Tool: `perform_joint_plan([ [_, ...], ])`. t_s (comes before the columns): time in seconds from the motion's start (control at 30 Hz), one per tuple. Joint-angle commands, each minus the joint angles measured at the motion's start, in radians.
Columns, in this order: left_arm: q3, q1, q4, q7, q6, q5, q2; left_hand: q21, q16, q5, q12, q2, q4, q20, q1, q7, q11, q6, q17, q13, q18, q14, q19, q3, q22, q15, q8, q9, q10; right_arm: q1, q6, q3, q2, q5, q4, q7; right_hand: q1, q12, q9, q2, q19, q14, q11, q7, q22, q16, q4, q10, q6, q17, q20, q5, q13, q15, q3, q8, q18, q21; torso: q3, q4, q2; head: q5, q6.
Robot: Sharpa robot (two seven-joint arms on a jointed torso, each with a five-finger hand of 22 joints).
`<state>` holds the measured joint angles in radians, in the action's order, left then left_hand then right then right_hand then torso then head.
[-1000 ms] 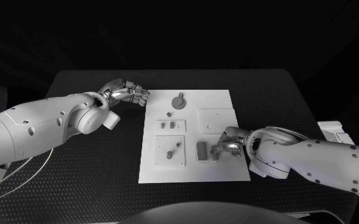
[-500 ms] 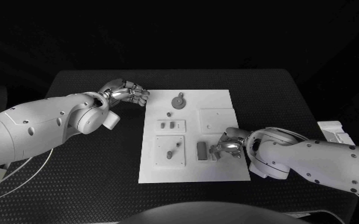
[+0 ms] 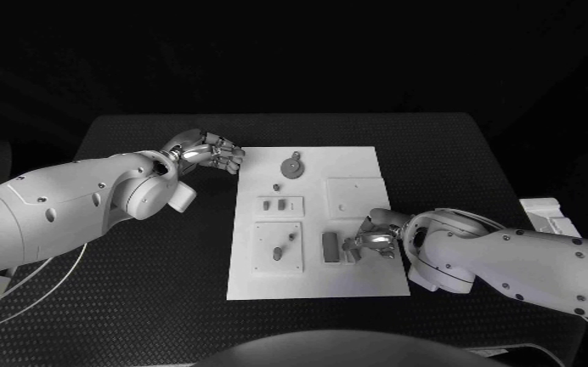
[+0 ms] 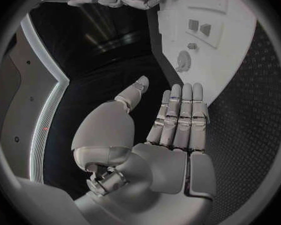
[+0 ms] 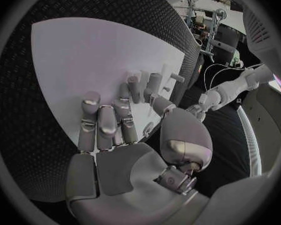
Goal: Assemble the parts on the task board
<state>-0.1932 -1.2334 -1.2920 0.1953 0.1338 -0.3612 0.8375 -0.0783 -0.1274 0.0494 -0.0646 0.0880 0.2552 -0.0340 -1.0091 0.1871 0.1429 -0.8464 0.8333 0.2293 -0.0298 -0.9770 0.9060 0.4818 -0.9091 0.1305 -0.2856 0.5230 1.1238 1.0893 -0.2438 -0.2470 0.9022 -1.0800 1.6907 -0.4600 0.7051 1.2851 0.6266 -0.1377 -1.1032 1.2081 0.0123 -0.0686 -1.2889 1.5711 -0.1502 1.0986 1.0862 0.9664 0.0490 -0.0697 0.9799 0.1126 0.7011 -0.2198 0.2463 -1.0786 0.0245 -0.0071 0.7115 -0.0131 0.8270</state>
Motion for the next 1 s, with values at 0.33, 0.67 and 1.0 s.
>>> perform_joint_plan([
  [0.33,0.000,0.000,-0.004,0.006,-0.012,-0.004,0.000,0.000,-0.004,0.001,-0.007,0.005,-0.007,0.003,0.001,-0.001,0.001,0.008,-0.001,-0.002,-0.020,0.005,-0.006,0.000,-0.001,0.000,0.001,0.000,-0.006,-0.001,0.009,-0.001,0.004,-0.012,0.003,0.019,-0.019,-0.005,-0.002,0.163,-0.004,0.032,0.014,-0.014,-0.014,-0.002,-0.100,0.023,0.009,0.033,-0.001,0.002,0.013,0.008,-0.013,-0.020,0.015,-0.004,-0.0002,-0.0003,0.000,0.000,0.000],
  [0.67,0.000,0.000,-0.004,0.006,-0.012,-0.005,0.001,0.000,-0.004,0.001,-0.007,0.005,-0.007,0.003,0.001,-0.001,0.001,0.008,-0.001,-0.002,-0.020,0.005,-0.006,0.000,-0.002,0.000,0.001,0.000,-0.006,-0.001,0.010,-0.001,0.004,-0.017,0.005,0.028,-0.048,-0.004,-0.010,0.154,-0.007,0.039,0.016,-0.011,-0.015,-0.003,-0.121,0.036,0.017,0.040,-0.003,0.002,0.027,0.008,-0.017,-0.021,0.015,-0.003,-0.0002,-0.0002,0.000,0.001,0.001],
  [1.0,0.000,0.000,-0.003,0.006,-0.012,-0.005,0.001,0.000,-0.004,0.001,-0.007,0.005,-0.007,0.003,0.001,-0.001,0.001,0.008,-0.001,-0.002,-0.020,0.005,-0.006,0.000,-0.002,0.000,0.001,0.000,-0.006,-0.001,0.016,-0.001,0.008,-0.036,0.008,0.042,-0.085,-0.006,-0.019,0.138,-0.010,0.043,0.018,-0.009,-0.015,-0.005,-0.116,0.044,0.022,0.044,-0.002,0.002,0.036,0.009,-0.017,-0.022,0.015,0.000,0.0003,-0.0002,0.000,0.001,0.000],
])
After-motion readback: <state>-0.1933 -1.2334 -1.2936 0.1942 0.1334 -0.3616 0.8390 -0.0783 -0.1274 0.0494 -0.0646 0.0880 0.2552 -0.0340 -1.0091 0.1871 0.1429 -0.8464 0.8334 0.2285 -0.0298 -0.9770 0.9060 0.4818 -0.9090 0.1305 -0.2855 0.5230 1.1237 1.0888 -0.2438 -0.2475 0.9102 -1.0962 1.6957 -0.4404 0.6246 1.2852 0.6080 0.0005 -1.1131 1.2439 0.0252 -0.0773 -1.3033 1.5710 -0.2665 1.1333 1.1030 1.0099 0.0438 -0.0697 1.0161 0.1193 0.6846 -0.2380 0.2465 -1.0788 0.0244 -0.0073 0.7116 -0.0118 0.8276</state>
